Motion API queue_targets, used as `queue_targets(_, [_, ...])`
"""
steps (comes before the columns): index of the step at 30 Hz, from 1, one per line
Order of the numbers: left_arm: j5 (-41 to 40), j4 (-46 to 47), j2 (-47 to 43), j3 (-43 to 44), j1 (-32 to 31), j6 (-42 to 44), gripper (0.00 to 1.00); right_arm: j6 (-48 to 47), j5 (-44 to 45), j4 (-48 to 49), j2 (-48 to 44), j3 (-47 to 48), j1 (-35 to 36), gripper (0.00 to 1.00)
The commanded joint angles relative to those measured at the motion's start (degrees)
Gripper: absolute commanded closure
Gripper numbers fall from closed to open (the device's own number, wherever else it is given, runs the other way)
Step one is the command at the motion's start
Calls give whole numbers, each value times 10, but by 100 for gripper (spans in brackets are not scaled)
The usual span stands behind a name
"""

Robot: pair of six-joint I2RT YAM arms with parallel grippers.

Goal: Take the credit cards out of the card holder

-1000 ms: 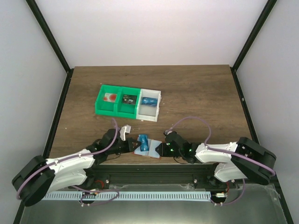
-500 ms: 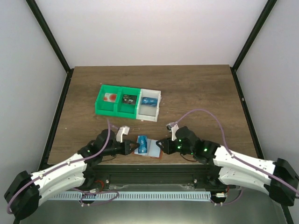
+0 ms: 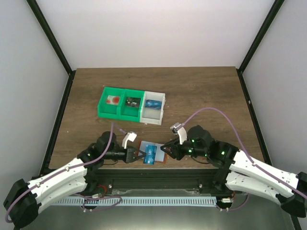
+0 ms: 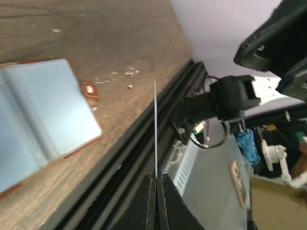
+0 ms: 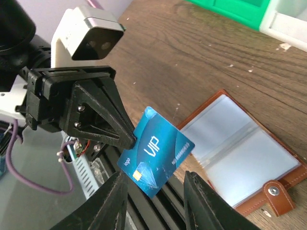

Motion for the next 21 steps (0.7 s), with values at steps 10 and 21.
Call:
queue_targets(10, [194,143,24,-15,2,-56,100,-52,-161,-105,33,87,-54,66])
queue_targets(21, [242,172,42,-27,1,-46,100,-80,-325,-52,113,85,-81,67])
